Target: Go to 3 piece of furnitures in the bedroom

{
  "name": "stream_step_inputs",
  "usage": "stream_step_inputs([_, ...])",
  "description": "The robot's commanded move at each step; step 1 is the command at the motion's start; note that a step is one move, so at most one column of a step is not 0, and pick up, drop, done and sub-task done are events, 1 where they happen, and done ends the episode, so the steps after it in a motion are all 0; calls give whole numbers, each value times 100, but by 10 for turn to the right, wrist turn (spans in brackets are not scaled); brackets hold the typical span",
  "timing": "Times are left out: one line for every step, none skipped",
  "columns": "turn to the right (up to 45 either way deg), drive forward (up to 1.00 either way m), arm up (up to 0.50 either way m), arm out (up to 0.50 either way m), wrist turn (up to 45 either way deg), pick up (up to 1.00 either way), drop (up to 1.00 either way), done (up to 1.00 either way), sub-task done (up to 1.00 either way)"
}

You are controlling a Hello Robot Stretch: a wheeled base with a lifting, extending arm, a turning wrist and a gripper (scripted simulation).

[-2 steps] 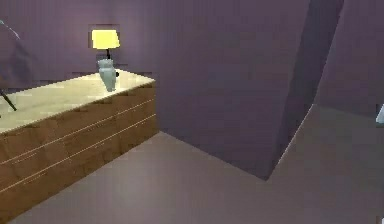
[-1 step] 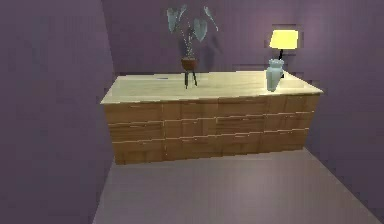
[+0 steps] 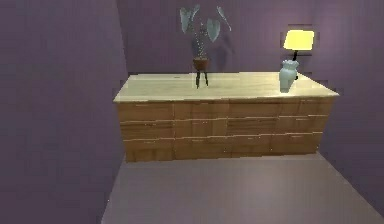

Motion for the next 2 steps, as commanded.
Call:
stream_step_inputs([0, 85, 0, 0, 0, 0, 0, 0, 0])
stream_step_inputs([120, 0, 0, 0, 0, 0, 0, 0, 0])
